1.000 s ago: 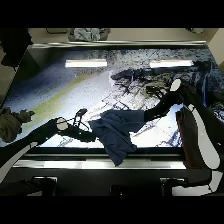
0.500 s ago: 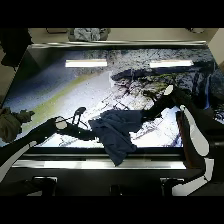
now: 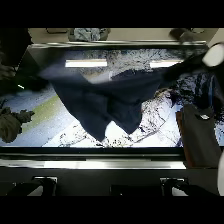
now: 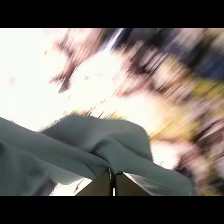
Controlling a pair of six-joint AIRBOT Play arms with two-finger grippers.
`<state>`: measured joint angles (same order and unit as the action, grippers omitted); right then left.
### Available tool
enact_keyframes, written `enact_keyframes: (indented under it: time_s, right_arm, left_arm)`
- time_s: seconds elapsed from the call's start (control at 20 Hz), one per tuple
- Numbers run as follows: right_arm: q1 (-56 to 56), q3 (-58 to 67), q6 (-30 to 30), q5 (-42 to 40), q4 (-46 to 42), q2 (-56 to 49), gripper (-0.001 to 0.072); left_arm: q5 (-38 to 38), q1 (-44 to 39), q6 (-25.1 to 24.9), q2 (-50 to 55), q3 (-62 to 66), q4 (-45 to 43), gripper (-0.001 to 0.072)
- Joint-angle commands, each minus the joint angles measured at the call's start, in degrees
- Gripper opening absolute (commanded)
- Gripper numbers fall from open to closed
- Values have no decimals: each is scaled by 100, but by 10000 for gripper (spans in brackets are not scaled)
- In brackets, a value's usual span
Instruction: Fold the shirts.
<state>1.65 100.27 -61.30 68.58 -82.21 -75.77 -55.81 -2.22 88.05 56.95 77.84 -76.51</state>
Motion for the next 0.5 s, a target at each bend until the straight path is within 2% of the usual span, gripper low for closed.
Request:
enact_keyframes:
  time_s: [0.0, 0.2, 0.45]
  right_arm:
    - [-4, 660, -90, -726, -697, 1453, 37]
    - [-4, 691, -243, -866, -831, 2625, 37]
    - [-4, 691, -306, -870, -852, 3289, 37]
  left_arm:
    - [490, 496, 374, -763, 1746, -313, 26]
    - [730, 498, 448, -1189, 2817, -39, 26]
    - [748, 501, 525, -1650, 3104, 101, 25]
